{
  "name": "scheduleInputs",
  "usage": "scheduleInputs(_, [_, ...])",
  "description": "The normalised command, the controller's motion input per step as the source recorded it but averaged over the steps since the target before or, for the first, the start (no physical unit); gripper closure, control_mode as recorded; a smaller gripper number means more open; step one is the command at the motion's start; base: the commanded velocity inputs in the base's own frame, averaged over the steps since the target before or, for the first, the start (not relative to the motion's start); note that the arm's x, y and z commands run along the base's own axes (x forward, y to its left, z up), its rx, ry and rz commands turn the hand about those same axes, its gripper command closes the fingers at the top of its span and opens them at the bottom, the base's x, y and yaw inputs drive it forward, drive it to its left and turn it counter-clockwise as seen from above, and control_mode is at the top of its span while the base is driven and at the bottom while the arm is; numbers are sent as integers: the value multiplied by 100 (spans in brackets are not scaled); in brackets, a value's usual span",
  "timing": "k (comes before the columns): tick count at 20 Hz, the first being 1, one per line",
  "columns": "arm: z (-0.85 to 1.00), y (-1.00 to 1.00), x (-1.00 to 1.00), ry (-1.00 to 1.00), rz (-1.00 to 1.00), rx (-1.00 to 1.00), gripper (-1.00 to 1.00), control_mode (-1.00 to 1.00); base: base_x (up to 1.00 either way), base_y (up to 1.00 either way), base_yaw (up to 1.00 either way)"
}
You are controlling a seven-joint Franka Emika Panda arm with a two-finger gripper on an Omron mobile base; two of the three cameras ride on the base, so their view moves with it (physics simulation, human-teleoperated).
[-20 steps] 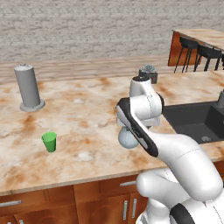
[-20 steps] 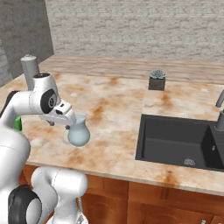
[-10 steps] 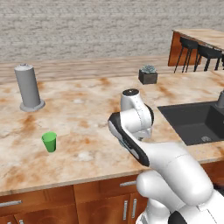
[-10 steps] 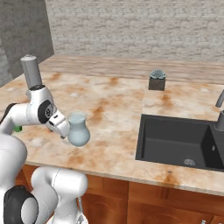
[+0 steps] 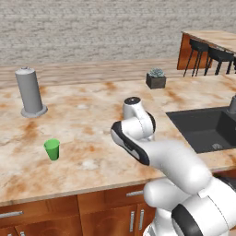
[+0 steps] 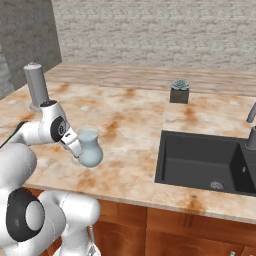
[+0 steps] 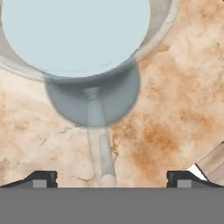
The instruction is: Place the pitcher and cup on the dining counter for serving.
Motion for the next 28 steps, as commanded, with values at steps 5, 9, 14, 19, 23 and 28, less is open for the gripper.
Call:
scheduleInputs(5, [-19, 0, 37, 0, -8, -1, -100, -100, 0, 0, 0])
scheduleInputs(9, [-23, 0, 31, 0, -6, -1, -100, -100, 0, 0, 0])
scheduleInputs(14, [-21, 0, 41, 0, -4, -1, -100, -100, 0, 0, 0])
scheduleInputs(19, [-50, -13, 7, 6, -6, -1, 100, -100, 0, 0, 0])
scheduleInputs(23, [-49, -29, -8, 5, -9, -1, 100, -100, 0, 0, 0])
scheduleInputs(28, [-15, -5, 0, 0, -1, 0, 100, -100, 0, 0, 0])
